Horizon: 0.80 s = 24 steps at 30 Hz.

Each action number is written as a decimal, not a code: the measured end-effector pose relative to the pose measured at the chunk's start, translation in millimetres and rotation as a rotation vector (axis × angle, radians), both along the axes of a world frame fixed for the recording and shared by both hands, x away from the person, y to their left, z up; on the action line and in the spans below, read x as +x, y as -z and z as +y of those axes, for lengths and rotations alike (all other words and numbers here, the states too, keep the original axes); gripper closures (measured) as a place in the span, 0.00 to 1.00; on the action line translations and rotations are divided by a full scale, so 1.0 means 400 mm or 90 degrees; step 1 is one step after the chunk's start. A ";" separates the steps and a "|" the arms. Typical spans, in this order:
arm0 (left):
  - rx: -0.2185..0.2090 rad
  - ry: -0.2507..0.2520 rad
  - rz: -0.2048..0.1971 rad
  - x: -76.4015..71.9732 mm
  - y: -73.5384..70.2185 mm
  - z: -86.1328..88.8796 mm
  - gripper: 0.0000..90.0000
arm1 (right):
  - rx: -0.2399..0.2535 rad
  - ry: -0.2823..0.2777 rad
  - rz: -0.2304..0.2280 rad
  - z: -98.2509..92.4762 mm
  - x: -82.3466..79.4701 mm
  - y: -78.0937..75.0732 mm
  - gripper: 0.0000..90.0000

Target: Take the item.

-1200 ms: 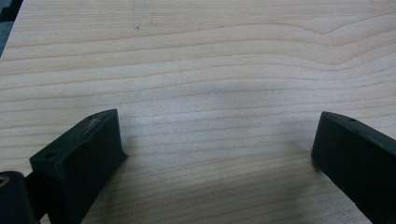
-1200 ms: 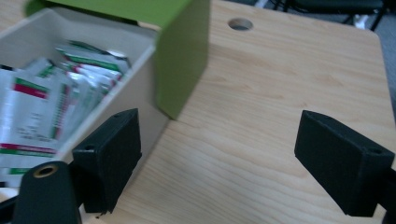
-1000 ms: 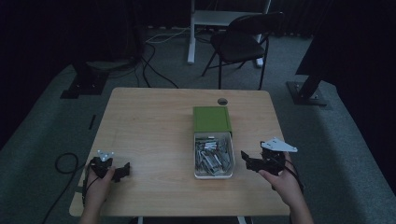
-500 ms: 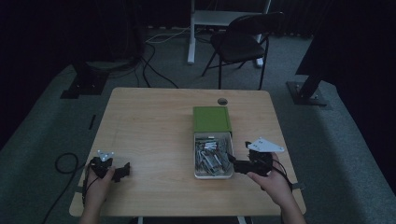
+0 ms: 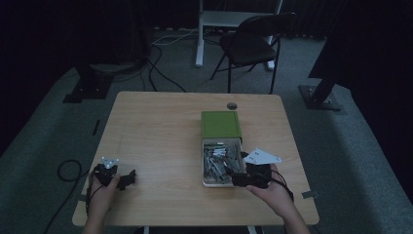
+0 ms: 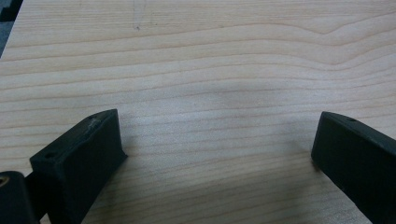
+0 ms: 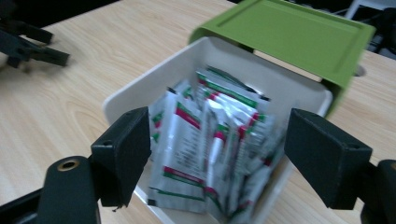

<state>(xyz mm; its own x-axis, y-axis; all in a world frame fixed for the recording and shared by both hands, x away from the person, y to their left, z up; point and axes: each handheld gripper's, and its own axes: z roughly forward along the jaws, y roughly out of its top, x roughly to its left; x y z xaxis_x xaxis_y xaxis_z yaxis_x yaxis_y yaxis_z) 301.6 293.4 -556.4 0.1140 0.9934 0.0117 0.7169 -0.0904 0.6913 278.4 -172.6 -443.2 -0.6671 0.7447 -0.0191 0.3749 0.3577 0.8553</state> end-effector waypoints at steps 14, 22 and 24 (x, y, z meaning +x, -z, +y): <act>0.000 0.000 0.000 0.000 0.000 0.000 0.03 | -0.060 -0.043 -0.015 0.047 -0.006 0.038 0.46; 0.000 0.000 0.000 0.000 0.000 0.000 0.03 | -0.076 -0.061 0.008 0.073 -0.002 0.066 0.58; 0.000 0.000 0.000 0.000 0.000 0.000 0.03 | -0.083 -0.052 0.003 0.077 0.002 0.075 0.63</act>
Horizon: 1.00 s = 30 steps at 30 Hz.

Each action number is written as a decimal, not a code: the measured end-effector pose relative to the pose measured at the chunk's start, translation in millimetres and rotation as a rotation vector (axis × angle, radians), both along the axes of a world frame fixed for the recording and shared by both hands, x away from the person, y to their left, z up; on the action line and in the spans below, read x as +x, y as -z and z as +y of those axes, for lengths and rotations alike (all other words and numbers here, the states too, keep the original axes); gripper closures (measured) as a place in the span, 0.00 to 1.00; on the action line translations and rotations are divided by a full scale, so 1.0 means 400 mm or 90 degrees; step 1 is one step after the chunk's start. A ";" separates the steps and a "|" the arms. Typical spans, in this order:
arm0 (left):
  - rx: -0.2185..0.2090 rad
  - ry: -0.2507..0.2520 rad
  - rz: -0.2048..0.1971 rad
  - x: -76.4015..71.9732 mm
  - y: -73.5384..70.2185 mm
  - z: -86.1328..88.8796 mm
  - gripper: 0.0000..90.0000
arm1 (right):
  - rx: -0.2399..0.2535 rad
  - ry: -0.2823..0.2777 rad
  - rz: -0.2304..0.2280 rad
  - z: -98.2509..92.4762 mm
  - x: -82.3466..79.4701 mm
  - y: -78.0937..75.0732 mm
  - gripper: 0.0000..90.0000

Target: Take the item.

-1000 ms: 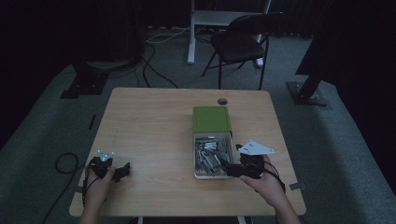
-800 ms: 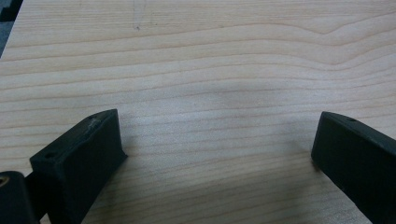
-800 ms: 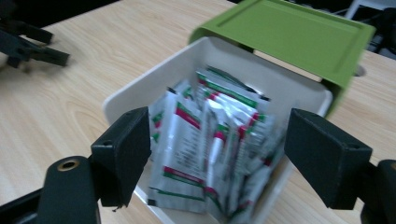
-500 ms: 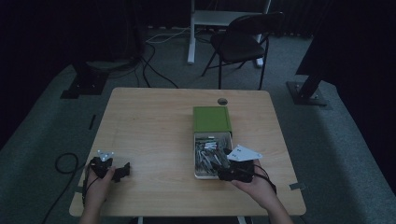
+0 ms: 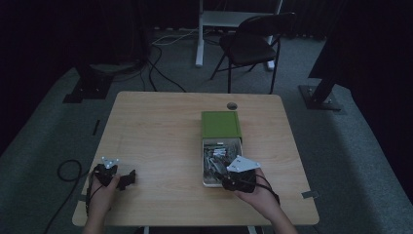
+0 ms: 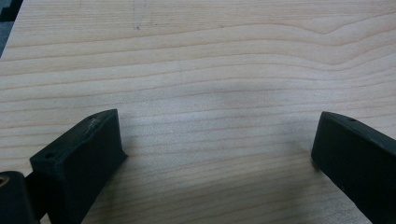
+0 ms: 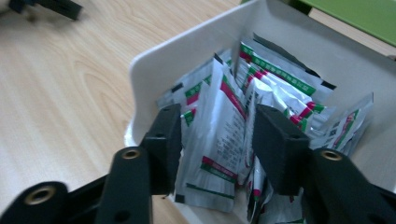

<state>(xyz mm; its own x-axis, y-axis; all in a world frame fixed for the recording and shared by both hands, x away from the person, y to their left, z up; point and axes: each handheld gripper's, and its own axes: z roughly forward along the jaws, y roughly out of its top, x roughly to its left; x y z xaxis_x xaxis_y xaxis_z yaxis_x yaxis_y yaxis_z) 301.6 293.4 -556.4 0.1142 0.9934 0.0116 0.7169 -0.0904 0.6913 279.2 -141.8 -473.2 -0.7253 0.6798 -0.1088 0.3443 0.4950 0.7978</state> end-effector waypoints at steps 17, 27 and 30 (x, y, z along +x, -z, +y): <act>0.000 0.000 0.000 0.000 0.000 0.000 0.03 | -0.038 0.026 0.017 0.029 0.015 0.036 0.79; 0.000 0.000 0.000 0.000 0.000 0.000 0.03 | -0.054 0.039 0.036 0.039 0.019 0.049 0.90; 0.000 0.000 0.000 0.000 0.000 0.000 0.03 | -0.064 0.052 0.027 0.035 0.021 0.040 0.98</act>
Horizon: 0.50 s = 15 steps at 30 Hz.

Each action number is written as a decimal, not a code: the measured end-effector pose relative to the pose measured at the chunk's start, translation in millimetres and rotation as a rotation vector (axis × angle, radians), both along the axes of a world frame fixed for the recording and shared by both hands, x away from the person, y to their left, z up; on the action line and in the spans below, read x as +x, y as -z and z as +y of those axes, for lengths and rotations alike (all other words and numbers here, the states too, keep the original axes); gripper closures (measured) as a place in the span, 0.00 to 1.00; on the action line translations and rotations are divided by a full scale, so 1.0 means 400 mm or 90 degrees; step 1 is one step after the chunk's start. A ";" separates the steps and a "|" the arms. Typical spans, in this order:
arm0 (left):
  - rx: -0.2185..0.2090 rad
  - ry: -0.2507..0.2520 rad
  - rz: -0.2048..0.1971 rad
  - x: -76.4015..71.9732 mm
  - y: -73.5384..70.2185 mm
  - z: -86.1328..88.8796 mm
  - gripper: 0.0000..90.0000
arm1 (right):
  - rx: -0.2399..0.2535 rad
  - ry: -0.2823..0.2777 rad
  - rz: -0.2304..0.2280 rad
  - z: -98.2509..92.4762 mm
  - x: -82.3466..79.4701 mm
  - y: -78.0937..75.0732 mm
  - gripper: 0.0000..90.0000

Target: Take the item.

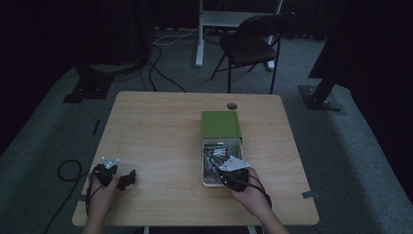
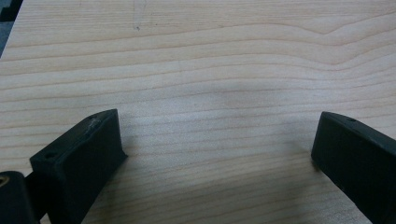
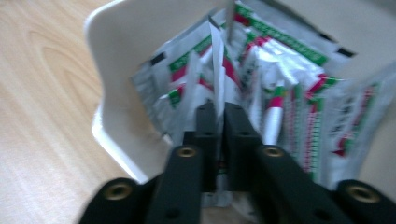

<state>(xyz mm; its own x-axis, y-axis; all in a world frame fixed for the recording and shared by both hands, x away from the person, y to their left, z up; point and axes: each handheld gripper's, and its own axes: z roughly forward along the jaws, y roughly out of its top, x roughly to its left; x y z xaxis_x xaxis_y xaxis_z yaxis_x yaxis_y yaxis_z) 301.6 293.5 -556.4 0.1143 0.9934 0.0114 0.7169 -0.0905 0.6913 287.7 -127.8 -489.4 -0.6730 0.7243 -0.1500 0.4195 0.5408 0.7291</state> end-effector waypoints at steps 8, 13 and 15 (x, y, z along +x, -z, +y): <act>0.000 0.000 0.000 0.000 0.000 0.000 0.03 | 0.037 0.000 0.005 -0.020 -0.004 -0.029 0.99; 0.000 0.000 0.000 0.000 0.000 0.000 0.03 | 0.055 -0.006 0.001 -0.027 -0.006 -0.049 1.00; 0.000 0.000 0.000 0.000 0.000 0.000 0.03 | 0.068 -0.008 0.005 -0.030 -0.006 -0.058 1.00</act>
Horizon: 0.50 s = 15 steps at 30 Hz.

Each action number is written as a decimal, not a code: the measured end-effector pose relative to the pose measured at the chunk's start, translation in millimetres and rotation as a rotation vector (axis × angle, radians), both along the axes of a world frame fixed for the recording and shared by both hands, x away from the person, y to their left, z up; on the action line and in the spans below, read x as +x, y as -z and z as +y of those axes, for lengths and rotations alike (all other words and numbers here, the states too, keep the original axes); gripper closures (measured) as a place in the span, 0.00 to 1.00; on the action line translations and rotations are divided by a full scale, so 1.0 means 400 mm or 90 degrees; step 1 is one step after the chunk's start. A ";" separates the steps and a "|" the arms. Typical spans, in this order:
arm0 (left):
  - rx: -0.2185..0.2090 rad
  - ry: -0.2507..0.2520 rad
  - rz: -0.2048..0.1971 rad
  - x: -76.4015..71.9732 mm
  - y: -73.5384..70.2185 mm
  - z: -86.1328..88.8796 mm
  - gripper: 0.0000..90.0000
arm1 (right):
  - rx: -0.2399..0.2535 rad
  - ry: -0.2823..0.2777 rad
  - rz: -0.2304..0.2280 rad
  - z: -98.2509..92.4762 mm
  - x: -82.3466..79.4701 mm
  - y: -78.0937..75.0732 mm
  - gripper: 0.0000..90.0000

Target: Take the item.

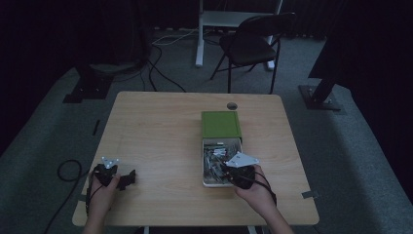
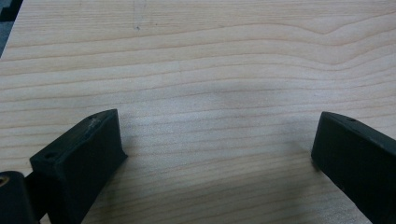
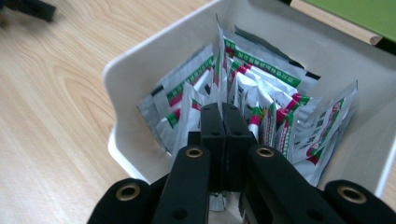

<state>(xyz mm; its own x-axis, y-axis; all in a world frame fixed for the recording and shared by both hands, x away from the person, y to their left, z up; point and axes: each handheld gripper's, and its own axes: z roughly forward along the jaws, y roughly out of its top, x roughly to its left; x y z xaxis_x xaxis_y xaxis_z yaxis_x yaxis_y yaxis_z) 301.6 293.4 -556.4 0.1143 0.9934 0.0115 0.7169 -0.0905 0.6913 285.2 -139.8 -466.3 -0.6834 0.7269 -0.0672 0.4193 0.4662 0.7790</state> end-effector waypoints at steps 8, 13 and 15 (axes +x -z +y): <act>0.000 0.000 0.000 0.000 0.000 0.000 0.03 | 0.039 -0.006 -0.016 -0.014 -0.005 -0.042 1.00; 0.000 0.000 0.000 0.000 0.000 0.000 0.03 | 0.058 -0.008 -0.032 -0.025 -0.005 -0.069 1.00; 0.000 0.000 0.000 0.000 0.000 0.000 0.03 | 0.068 -0.007 -0.034 -0.031 -0.004 -0.080 1.00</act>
